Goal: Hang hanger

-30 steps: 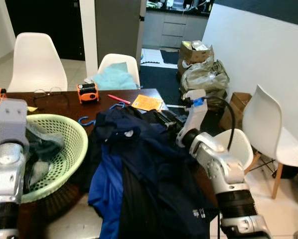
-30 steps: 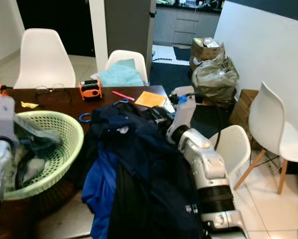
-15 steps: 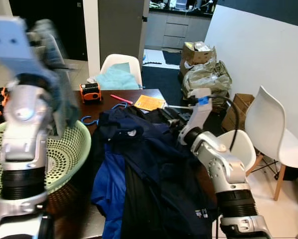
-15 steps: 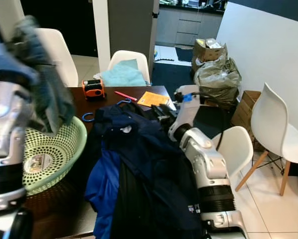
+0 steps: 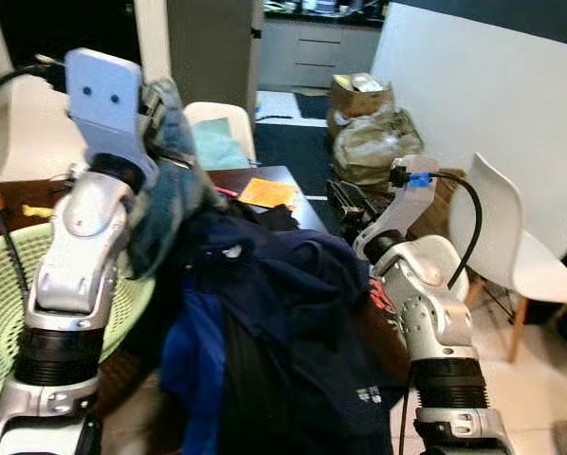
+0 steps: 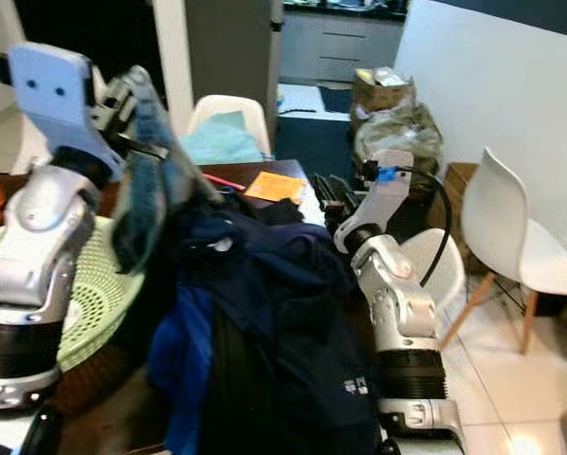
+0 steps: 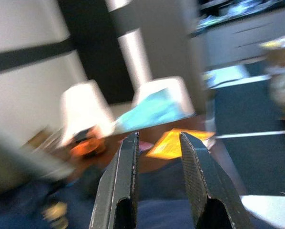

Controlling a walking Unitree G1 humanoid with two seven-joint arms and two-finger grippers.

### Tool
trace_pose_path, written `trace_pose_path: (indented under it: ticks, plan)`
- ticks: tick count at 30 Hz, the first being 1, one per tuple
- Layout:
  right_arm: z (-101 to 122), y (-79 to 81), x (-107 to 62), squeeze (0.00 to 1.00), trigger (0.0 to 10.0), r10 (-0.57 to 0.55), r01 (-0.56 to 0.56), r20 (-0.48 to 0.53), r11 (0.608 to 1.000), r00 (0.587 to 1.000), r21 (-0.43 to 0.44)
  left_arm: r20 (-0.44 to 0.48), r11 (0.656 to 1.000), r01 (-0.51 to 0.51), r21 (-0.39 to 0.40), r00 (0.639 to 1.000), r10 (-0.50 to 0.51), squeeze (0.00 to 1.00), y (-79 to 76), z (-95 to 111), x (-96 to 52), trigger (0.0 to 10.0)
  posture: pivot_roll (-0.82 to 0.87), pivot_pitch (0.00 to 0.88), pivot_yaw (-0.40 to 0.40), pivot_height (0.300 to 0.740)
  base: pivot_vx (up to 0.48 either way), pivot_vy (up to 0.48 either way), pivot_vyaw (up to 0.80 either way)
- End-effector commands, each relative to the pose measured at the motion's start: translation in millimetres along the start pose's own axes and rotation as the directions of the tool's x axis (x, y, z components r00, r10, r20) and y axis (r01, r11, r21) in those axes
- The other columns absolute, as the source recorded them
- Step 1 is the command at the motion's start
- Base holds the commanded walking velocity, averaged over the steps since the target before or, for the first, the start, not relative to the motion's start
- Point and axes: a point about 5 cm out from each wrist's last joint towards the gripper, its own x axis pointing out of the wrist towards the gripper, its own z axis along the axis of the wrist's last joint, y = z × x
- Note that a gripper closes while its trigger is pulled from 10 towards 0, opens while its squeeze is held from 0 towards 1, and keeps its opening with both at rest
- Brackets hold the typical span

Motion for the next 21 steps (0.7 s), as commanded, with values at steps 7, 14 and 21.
trace_pose_path:
  ticks: [7,14,21]
  plan:
    - [24,-12.5,-3.8,0.00,10.0,-0.106,0.100,0.167,0.994,0.980,0.042,0.321,0.986,-0.089,0.140,0.946,0.040,0.00,9.4,62,17.3,10.0,0.00,0.027,-0.079,0.735,0.000,0.000,-0.80]
    - [30,-18.8,-6.9,0.00,10.0,-0.146,0.140,0.210,0.989,0.967,0.043,0.332,0.909,0.380,-0.172,0.891,-0.310,0.00,-55.0,65,7.2,10.0,-0.01,0.023,-0.070,0.735,0.000,0.000,-0.80]
    - [31,-22.8,-10.6,0.00,10.0,-0.179,0.172,0.234,0.984,0.956,0.048,0.362,0.720,0.632,-0.287,0.767,-0.529,0.00,-92.0,66,-15.8,10.0,-0.01,0.016,-0.065,0.735,0.000,0.000,-0.80]
